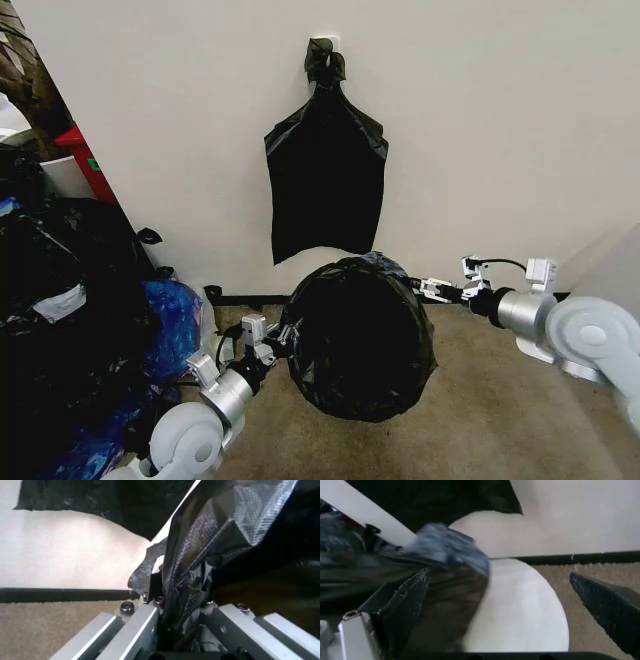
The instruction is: Place the garbage bag over the trash bin.
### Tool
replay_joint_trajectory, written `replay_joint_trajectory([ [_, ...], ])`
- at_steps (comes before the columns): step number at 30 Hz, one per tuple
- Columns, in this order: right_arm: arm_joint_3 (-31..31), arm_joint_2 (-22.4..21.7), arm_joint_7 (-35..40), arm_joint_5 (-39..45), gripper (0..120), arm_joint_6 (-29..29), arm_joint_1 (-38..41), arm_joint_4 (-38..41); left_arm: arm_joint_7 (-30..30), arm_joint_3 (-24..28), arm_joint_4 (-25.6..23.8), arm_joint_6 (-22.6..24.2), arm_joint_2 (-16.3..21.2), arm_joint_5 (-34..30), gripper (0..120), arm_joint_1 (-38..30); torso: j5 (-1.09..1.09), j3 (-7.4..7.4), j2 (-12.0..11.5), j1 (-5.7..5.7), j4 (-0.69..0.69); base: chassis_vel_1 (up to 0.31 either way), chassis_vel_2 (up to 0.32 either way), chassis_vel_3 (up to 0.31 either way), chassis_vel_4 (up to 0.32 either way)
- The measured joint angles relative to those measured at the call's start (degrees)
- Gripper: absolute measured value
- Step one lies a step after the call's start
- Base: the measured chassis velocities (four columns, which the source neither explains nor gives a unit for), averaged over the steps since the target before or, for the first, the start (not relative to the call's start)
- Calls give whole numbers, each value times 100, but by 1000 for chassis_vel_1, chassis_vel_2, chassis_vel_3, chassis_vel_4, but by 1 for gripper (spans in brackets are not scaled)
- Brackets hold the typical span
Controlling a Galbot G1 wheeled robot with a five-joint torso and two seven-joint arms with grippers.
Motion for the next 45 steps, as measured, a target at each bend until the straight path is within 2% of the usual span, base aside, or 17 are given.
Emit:
replay_joint_trajectory([
  [7,-205,-28,57,205,100,67,289,79,160,66,38,-87,-15,418,1,62,0,0,0,0,0,0,0,0,0],
  [11,-554,111,119,127,100,44,520,-85,278,119,-29,-169,8,678,1,94,2,0,0,0,2,0,0,0,0],
  [16,-663,171,180,160,100,-65,561,-242,444,151,-48,-258,44,951,1,100,1,0,0,0,1,0,0,0,0],
  [24,-742,325,822,535,100,-161,549,-604,705,236,-138,-362,61,1327,1,166,1,0,0,0,1,0,0,0,0],
  [35,-709,305,874,279,100,-164,365,-703,646,245,-259,-363,29,1205,1,125,1,0,0,0,0,0,0,0,0],
  [42,-459,304,1000,999,100,-70,482,-604,424,207,-257,-293,-51,852,1,112,0,0,0,0,1,0,0,0,0],
  [45,-190,266,997,1333,100,97,482,-473,117,136,-160,-140,-133,381,1,109,0,0,0,0,1,0,0,0,0],
])
